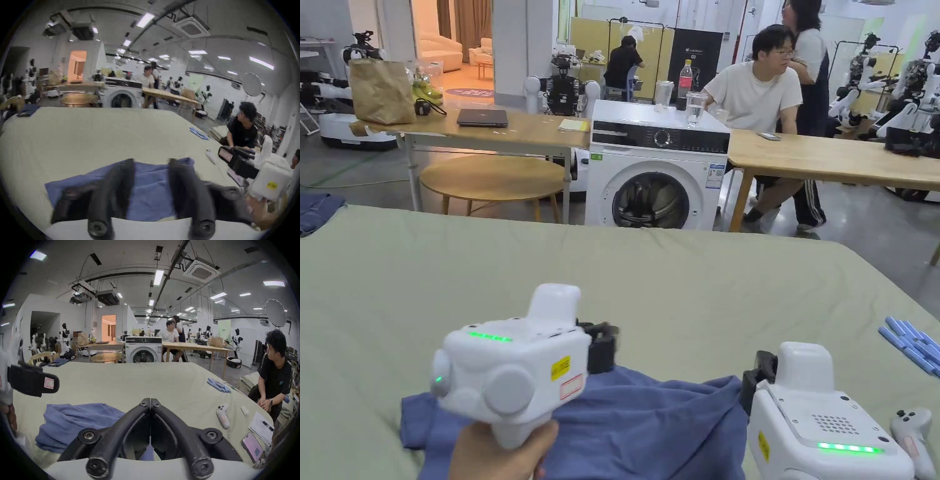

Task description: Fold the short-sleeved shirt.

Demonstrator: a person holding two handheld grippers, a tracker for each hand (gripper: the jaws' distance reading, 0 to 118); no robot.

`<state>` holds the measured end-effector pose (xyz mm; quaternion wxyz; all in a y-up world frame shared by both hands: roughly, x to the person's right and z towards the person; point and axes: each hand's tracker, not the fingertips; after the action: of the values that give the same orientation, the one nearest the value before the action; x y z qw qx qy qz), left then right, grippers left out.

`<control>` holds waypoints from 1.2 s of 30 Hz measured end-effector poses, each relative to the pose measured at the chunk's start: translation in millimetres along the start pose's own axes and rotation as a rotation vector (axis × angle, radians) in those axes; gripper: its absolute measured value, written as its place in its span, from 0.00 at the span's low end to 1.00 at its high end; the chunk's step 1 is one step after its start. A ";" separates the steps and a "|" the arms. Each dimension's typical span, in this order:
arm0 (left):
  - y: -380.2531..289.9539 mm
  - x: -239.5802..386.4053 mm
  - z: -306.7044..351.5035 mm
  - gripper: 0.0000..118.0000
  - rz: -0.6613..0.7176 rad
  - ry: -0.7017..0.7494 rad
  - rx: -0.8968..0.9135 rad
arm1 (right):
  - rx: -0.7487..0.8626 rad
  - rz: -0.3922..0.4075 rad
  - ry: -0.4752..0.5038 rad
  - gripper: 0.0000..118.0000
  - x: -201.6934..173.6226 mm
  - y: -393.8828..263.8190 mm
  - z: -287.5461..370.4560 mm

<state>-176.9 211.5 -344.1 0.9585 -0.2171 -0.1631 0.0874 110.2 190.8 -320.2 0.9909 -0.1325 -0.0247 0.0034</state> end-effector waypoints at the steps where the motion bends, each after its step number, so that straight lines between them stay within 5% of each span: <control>1: -4.6 -8.6 5.8 0.05 0.003 0.052 -0.001 | 0.005 -0.002 0.014 0.00 -5.7 1.8 -0.9; 11: -24.0 -110.6 47.2 0.00 0.128 0.226 -0.056 | -0.005 0.005 0.093 0.00 -50.8 -0.4 -15.4; 19: -0.2 -208.2 16.3 0.00 0.248 0.278 -0.264 | -0.040 0.017 0.105 0.00 -55.6 -7.5 -25.7; 22: 0.7 -234.1 -8.3 0.38 0.295 0.271 -0.366 | -0.055 0.016 0.096 0.00 -50.9 -9.4 -29.5; 26: -12.4 -252.0 -40.8 0.54 0.340 0.304 -0.465 | -0.072 0.018 0.074 0.00 -41.9 -14.2 -33.4; 32: -49.5 -266.0 -78.8 0.53 0.370 0.431 -0.630 | -0.105 0.023 0.041 0.00 -24.9 -20.8 -35.6; 34: -53.2 -255.7 -73.8 0.51 0.314 0.428 -0.546 | -0.110 0.023 0.028 0.00 -17.7 -22.1 -34.8; 36: -54.9 -237.9 -69.9 0.33 0.209 0.444 -0.551 | -0.113 0.026 0.008 0.00 -9.3 -23.2 -35.3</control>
<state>-368.7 78.9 -444.6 0.8620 -0.4961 0.0546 0.0886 102.7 159.0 -348.6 0.9818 -0.1885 -0.0194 0.0141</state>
